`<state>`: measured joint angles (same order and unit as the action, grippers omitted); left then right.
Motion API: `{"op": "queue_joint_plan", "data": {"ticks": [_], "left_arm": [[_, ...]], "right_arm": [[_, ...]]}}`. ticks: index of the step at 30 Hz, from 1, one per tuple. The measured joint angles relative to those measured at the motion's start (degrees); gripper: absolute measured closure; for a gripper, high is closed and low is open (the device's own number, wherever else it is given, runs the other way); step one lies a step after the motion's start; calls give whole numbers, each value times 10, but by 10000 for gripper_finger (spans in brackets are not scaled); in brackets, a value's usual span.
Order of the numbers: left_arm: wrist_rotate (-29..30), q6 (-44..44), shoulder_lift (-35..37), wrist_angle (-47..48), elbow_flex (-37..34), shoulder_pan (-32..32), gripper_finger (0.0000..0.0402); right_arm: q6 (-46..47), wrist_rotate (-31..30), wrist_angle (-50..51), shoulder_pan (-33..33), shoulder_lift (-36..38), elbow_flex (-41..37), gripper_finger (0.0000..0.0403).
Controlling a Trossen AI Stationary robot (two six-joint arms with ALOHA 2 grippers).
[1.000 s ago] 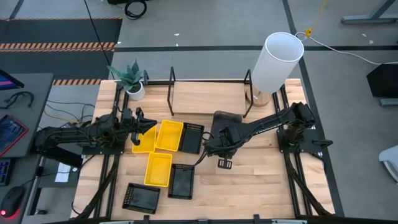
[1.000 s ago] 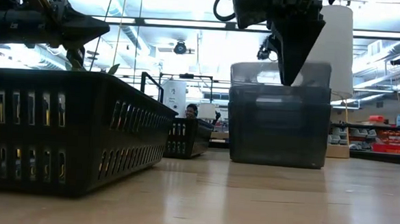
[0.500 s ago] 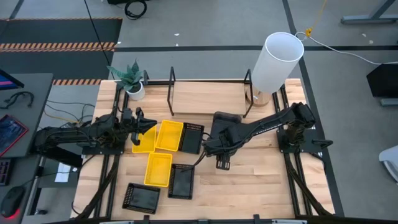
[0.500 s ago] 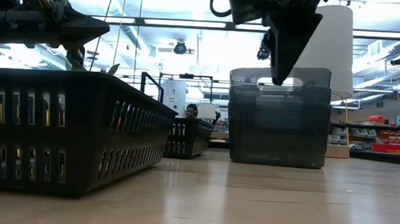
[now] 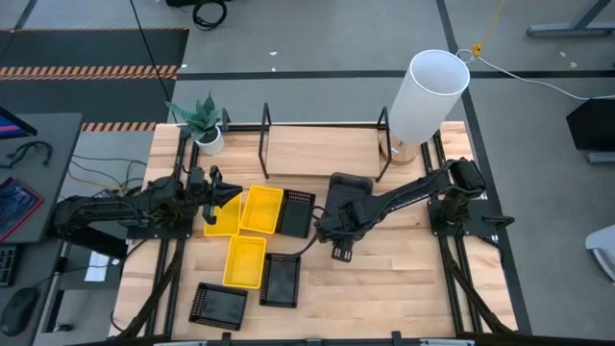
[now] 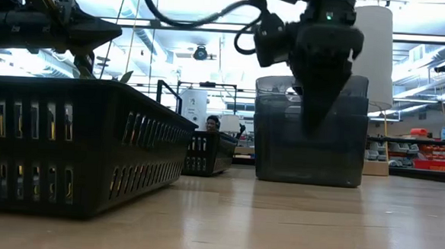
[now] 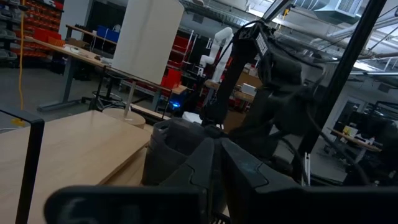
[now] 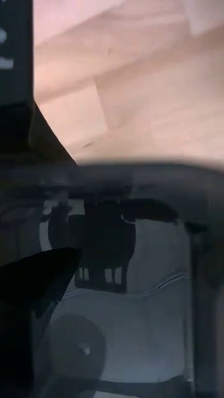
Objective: Stack baskets on shelf by color
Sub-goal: Put the stacked transparent black bins on the shelf
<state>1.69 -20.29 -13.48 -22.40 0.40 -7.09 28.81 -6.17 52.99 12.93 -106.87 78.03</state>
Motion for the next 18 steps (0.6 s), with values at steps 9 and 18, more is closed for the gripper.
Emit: {"op": "queue_joint_plan", "data": {"ticks": [9, 18], "left_arm": [[0, 0, 0, 0, 0, 0, 366], [0, 0, 0, 0, 0, 0, 369]], "right_arm": [[1, -1, -26, 0, 2, -22, 276], [-1, 25, -20, 1, 2, -23, 380]]}}
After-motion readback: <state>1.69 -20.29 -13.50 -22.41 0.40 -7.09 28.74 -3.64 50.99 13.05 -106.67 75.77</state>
